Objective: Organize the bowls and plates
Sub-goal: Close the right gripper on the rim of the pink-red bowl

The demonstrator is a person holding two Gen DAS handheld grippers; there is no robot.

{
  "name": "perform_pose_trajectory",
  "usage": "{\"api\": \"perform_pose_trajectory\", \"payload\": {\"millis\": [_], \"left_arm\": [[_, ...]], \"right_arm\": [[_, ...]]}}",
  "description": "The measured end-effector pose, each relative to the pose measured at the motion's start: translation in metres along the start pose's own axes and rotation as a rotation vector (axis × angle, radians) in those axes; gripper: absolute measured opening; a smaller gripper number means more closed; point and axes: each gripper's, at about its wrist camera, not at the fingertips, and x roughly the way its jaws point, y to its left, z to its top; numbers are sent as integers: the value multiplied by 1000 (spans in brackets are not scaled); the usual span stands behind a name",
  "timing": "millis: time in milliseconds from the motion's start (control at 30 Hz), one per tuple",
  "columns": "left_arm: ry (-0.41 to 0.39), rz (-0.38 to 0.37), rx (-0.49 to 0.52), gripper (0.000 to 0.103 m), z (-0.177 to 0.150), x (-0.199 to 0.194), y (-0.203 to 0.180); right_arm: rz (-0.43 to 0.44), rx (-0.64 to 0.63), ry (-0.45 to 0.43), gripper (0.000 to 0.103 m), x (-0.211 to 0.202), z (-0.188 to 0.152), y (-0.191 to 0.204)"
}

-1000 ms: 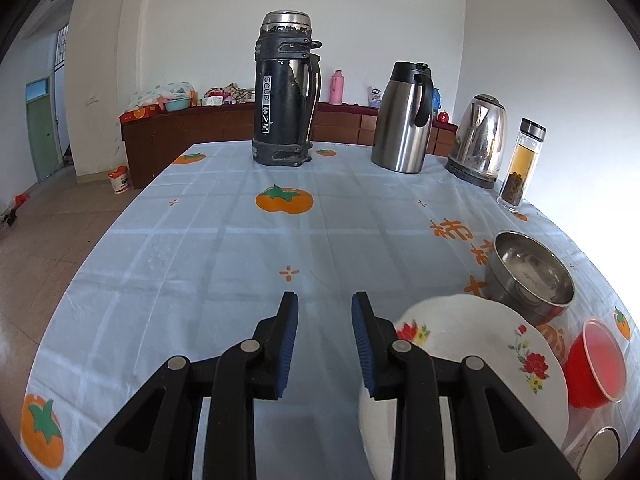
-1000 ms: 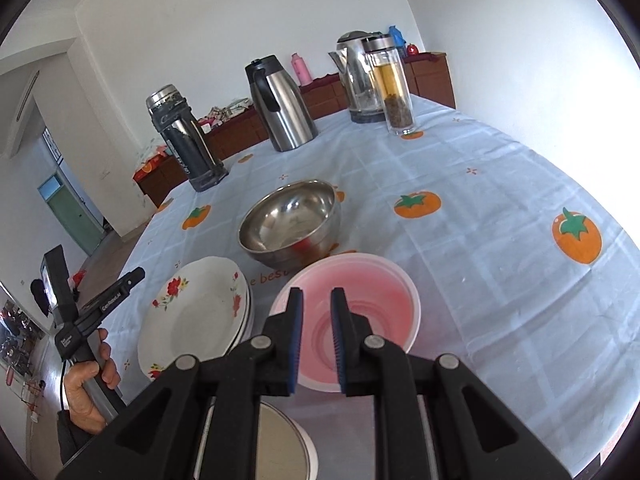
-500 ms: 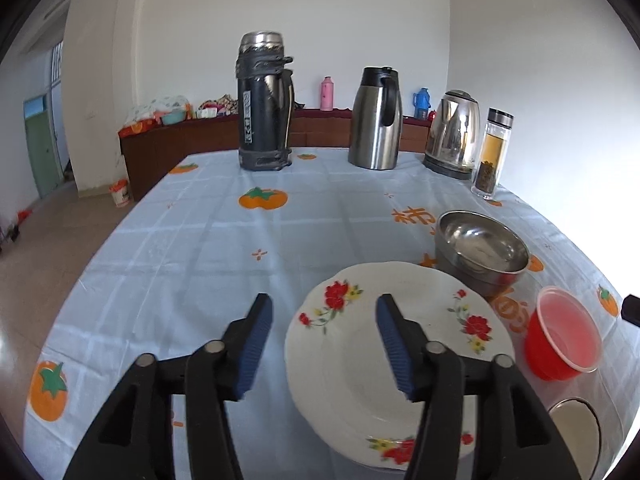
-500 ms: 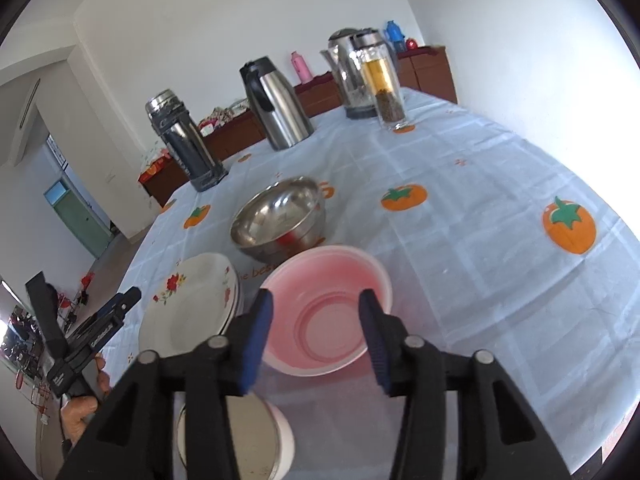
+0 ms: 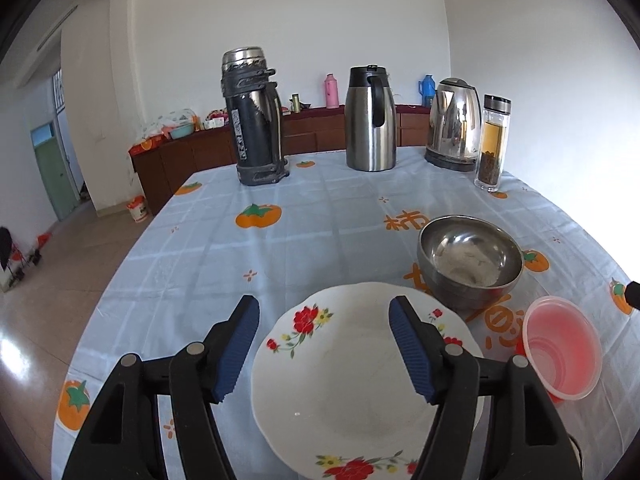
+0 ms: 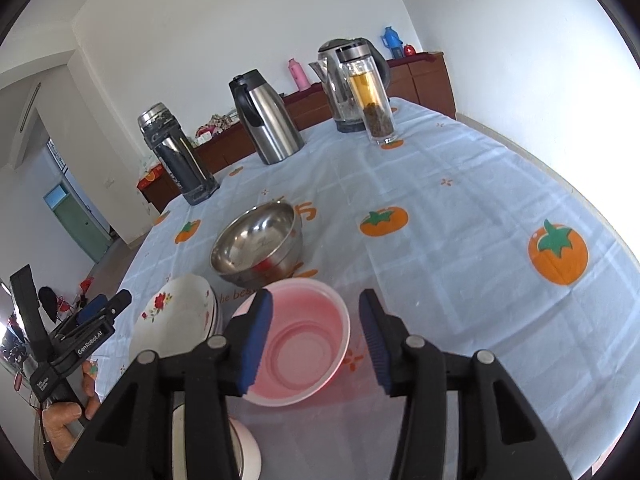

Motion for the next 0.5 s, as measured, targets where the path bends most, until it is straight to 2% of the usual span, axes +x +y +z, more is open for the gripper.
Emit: {"api": "perform_pose_trajectory", "payload": {"millis": [267,500], "left_arm": [[10,51,61,69,13,14,-21],[126,-36,11,69,24,38,-24]], "right_arm": [[9,-30,-11,47,12,21,1],[8,-56,12,47,33,42,2]]}}
